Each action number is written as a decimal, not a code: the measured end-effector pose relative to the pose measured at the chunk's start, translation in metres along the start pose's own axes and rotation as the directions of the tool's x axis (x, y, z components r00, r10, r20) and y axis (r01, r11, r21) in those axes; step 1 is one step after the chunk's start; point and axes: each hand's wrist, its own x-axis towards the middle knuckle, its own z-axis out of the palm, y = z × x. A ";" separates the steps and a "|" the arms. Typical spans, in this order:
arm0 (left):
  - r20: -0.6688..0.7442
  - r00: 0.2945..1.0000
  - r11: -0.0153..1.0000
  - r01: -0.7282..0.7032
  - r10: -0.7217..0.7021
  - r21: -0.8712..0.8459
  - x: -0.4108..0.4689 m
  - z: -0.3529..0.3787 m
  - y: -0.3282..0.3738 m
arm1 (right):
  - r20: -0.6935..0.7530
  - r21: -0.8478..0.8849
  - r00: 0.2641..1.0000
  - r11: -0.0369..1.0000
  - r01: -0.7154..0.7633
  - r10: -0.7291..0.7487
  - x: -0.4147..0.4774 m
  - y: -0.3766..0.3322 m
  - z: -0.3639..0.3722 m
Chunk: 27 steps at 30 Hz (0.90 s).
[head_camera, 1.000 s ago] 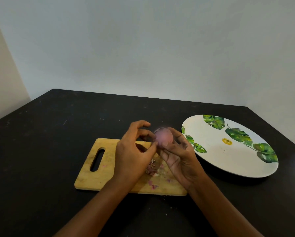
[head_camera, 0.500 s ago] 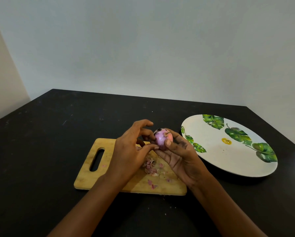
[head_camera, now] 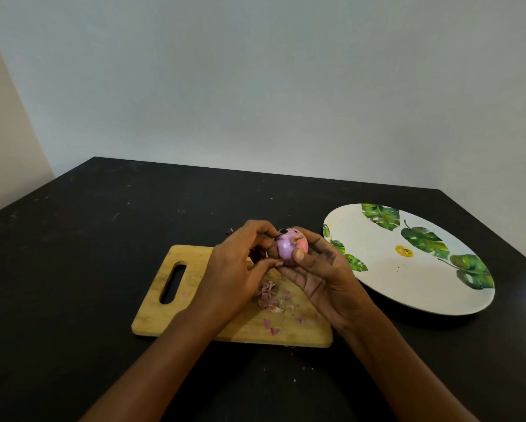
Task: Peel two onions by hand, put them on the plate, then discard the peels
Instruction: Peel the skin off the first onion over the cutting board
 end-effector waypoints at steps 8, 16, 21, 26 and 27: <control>-0.063 0.995 0.994 -0.071 0.076 0.083 -0.004 0.005 -0.004 | -0.015 0.046 1.000 0.999 -0.017 0.018 0.001 0.000 0.000; -0.017 0.991 0.976 -0.128 0.133 0.174 -0.003 0.004 -0.008 | -0.059 0.052 0.997 0.998 -0.046 0.049 -0.002 -0.001 0.003; 0.029 0.988 0.966 -0.156 0.153 0.208 -0.001 0.001 -0.008 | -0.072 0.042 0.996 0.997 -0.058 0.061 -0.002 0.000 0.004; 0.064 0.985 0.964 -0.171 0.161 0.203 -0.001 0.000 -0.010 | -0.083 0.040 0.994 0.997 -0.066 0.069 -0.002 -0.001 0.005; 0.070 0.985 0.965 -0.171 0.160 0.200 -0.001 0.000 -0.010 | -0.086 0.041 0.994 0.997 -0.064 0.068 -0.002 -0.001 0.005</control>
